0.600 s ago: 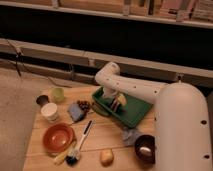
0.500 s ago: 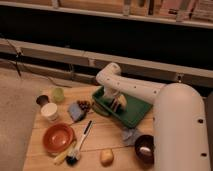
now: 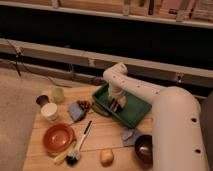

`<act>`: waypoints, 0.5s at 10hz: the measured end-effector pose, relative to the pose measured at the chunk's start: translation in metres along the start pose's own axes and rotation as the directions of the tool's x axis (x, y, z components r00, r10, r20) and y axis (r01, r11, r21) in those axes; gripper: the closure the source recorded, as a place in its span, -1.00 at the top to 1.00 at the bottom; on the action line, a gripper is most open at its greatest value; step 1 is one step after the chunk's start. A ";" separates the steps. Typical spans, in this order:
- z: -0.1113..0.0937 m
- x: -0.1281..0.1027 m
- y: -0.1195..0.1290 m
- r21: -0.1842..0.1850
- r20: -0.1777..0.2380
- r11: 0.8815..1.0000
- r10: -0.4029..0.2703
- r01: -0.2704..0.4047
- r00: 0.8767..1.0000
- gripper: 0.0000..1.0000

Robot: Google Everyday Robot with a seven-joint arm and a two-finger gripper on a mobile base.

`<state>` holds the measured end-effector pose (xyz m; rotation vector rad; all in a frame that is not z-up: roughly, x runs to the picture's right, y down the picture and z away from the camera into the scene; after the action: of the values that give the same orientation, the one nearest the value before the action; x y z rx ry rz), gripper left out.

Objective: Place eraser in plastic cup

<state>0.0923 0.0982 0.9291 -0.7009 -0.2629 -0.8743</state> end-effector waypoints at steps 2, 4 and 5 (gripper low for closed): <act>0.001 0.001 0.001 0.007 0.008 1.000 0.010 -0.010 1.000 -0.62; -0.011 0.005 -0.003 0.033 -0.018 0.999 0.015 -0.014 1.000 -0.97; -0.020 0.008 -0.005 0.044 -0.032 0.999 0.015 -0.013 0.999 -1.00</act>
<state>0.0920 0.0781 0.9200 -0.6470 -0.2474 -0.8632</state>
